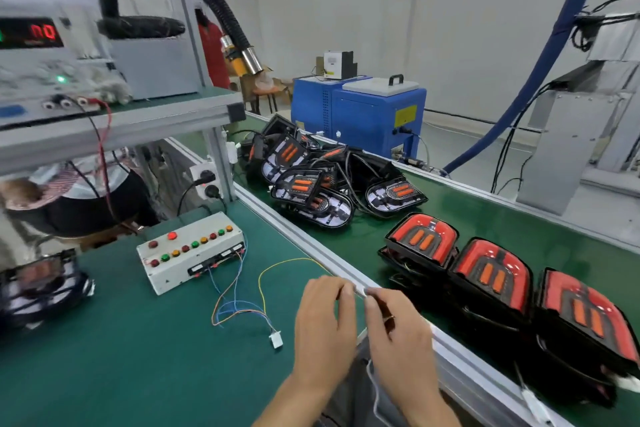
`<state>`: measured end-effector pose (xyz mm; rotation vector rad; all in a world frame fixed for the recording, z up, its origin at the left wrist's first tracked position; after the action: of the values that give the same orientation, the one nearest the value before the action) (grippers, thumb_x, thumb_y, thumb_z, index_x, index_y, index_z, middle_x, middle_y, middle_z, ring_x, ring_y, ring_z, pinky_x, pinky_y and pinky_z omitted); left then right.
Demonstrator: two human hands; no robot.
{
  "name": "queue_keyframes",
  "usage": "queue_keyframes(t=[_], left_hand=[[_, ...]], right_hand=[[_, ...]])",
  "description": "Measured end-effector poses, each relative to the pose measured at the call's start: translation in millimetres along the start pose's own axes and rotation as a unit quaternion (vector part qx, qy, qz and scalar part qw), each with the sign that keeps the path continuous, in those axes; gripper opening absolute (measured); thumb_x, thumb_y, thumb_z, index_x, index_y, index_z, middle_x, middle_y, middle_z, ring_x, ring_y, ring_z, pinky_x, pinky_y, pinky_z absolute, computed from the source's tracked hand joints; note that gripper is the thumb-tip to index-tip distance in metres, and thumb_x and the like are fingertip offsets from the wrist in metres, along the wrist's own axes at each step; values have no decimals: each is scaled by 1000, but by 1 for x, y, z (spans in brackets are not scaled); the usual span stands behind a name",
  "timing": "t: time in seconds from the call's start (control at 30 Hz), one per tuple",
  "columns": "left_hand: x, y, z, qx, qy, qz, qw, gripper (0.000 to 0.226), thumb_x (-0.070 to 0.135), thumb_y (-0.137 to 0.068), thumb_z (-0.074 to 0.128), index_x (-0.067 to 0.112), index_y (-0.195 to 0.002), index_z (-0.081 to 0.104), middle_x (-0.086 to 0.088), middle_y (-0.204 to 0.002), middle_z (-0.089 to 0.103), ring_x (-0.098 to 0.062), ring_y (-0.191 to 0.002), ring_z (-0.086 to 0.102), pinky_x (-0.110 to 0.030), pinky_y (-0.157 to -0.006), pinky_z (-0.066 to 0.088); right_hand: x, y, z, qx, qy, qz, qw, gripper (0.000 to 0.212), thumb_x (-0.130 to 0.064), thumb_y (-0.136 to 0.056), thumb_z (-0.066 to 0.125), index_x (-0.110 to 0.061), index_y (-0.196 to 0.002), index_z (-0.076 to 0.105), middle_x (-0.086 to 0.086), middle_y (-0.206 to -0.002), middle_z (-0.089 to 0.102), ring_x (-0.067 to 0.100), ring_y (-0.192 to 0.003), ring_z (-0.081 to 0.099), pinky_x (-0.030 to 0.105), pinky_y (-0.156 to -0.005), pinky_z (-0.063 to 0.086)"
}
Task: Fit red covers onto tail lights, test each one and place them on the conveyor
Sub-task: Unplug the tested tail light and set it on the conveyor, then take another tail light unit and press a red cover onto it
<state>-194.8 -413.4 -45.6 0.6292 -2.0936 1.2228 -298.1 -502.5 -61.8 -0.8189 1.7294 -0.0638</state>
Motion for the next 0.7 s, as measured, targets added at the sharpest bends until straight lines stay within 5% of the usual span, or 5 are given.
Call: queue_keyframes(t=[0.13, 0.27, 0.5, 0.6, 0.7], left_hand=[[-53, 8, -65, 56, -15, -118, 991, 21, 13, -101, 59, 28, -86, 63, 16, -83, 64, -10, -84, 59, -25, -77, 46], [-100, 13, -131, 139, -25, -221, 965, 23, 16, -102, 56, 30, -86, 64, 12, -84, 66, -7, -79, 57, -25, -72, 44], [-188, 2, -200, 99, -74, -368, 922, 14, 21, -102, 55, 20, -115, 61, -1, -119, 58, -10, -101, 59, -23, -83, 45], [-215, -6, -210, 76, -62, -397, 912, 42, 22, -102, 55, 14, -143, 47, -4, -144, 50, -14, -124, 52, -25, -99, 43], [-232, -17, -215, 56, -26, -427, 902, 60, 20, -104, 52, 23, -159, 28, -1, -160, 37, -13, -138, 45, -28, -111, 41]], right_hand=[[12, -1, 85, -145, 11, 55, 988, 15, -25, -100, 59, -31, -111, 67, -21, -102, 67, -8, -96, 60, 6, -83, 43], [17, -13, 146, -208, 62, 64, 974, 16, -24, -101, 56, -20, -107, 70, -8, -103, 67, 13, -98, 62, 30, -91, 46], [-16, -75, 193, -76, -5, 42, 996, 27, -35, -100, 51, -28, -74, 51, -5, -80, 59, 16, -76, 54, 37, -66, 41], [-22, -104, 237, -164, 34, -16, 986, 15, -22, -101, 52, -24, -104, 67, -2, -111, 69, 18, -101, 61, 41, -89, 50], [-8, -121, 280, -287, 46, 59, 955, 41, -20, -104, 48, -21, -145, 52, -2, -146, 54, 23, -131, 53, 42, -104, 47]])
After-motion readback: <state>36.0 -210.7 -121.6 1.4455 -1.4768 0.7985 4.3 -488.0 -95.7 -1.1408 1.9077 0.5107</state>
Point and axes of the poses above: each hand's wrist, its own y-axis away from the middle knuckle, its own z-axis out of the palm, x = y × z, the point moved 6 cm from there along -y, towards the middle knuckle
